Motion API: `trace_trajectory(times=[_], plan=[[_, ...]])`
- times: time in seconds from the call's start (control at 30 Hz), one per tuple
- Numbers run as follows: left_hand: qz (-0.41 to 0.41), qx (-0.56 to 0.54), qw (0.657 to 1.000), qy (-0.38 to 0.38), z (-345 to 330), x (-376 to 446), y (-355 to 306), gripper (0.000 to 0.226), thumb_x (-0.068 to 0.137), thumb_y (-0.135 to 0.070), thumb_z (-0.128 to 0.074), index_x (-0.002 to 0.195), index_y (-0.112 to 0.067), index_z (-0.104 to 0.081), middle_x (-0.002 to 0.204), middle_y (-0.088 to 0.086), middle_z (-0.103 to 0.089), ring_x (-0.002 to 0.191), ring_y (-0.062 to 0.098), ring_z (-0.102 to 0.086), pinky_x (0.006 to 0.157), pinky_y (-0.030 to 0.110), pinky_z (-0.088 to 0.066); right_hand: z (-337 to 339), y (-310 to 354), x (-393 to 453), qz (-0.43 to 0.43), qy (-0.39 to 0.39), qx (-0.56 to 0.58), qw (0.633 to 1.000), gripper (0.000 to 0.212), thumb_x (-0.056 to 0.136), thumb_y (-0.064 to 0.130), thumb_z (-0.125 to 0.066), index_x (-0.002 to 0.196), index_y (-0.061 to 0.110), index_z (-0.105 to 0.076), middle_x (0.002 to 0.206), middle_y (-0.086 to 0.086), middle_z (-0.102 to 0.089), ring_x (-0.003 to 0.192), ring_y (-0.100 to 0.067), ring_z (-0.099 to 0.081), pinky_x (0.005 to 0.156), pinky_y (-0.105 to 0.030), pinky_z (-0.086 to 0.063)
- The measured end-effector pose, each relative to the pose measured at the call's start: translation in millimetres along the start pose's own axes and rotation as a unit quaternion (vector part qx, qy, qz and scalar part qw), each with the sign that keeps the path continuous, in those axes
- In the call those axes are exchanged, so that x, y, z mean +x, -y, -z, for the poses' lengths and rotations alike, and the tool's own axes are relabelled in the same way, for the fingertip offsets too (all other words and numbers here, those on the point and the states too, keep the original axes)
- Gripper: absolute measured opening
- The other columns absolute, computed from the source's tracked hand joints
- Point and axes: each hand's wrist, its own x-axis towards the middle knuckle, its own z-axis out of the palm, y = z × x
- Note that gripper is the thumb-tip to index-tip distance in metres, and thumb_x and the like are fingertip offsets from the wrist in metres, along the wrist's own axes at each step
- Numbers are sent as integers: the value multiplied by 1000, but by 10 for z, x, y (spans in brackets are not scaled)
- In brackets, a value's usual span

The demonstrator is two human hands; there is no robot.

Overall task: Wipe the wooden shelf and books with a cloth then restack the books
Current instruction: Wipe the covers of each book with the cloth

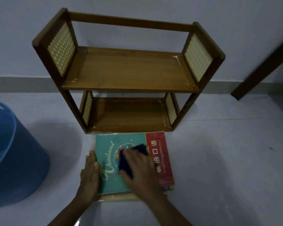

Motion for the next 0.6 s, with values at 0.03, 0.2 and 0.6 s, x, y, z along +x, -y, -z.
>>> trace_trajectory(times=[0.03,0.2,0.6], plan=[[1,10,1000,0,2,27,43,83,71,-85,0,143,-46,9,157,-18,4,146,6,5,120,44,4,83,-231,25,-61,-22,-10,998,64,86,52,-50,143,29,-34,140,8,-48,124,-15,-48,103,-40,-39],[11,34,999,-4,-35,19,12,68,80,-70,-4,141,-44,11,160,-9,2,147,16,-2,120,46,-1,201,-439,-97,-205,-62,-60,975,67,86,50,-46,146,25,-32,145,0,-47,129,-26,-47,102,-49,-40],[12,182,983,29,21,9,-63,96,67,-85,1,144,-32,24,158,-1,23,145,17,20,115,51,14,279,-547,-324,-166,-34,-21,985,65,81,52,-51,141,28,-41,139,6,-51,122,-18,-50,98,-43,-45]])
